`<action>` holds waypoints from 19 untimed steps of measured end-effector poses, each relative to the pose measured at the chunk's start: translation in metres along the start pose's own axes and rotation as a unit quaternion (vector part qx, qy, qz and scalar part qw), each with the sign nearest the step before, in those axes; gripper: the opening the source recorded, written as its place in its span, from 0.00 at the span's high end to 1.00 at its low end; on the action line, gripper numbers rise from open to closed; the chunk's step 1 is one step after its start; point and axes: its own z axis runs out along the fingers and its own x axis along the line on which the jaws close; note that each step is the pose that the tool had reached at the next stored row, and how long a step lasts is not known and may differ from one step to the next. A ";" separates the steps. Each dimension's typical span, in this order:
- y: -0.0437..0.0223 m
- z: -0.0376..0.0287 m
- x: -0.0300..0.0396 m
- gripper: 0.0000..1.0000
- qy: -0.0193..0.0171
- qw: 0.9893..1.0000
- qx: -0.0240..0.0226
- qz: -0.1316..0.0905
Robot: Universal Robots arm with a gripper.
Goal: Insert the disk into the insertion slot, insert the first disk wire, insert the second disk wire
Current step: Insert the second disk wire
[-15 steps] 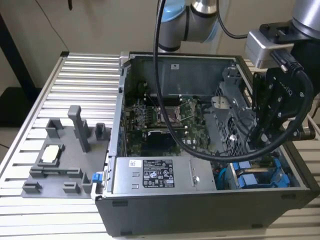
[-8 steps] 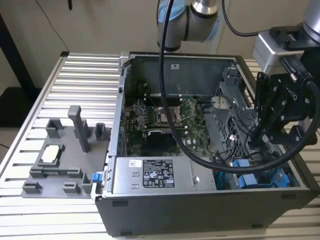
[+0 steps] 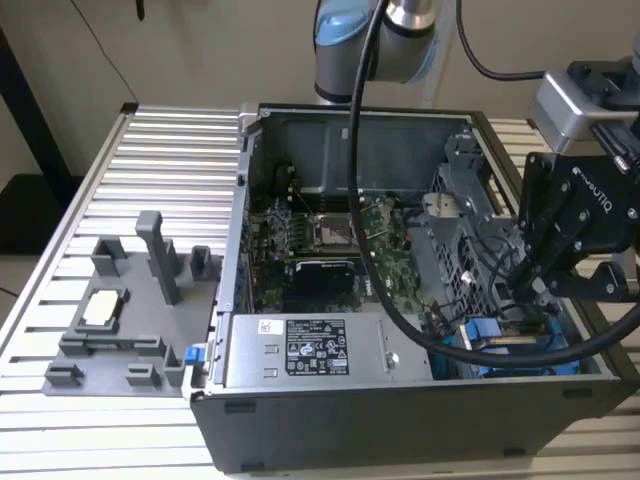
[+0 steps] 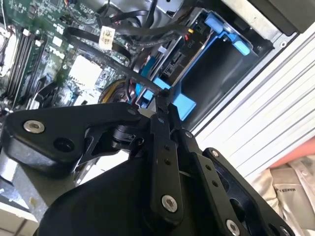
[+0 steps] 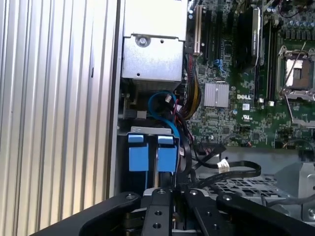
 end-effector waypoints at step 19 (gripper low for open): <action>-0.0099 0.0200 0.0030 0.84 -0.001 1.000 -0.004 0.000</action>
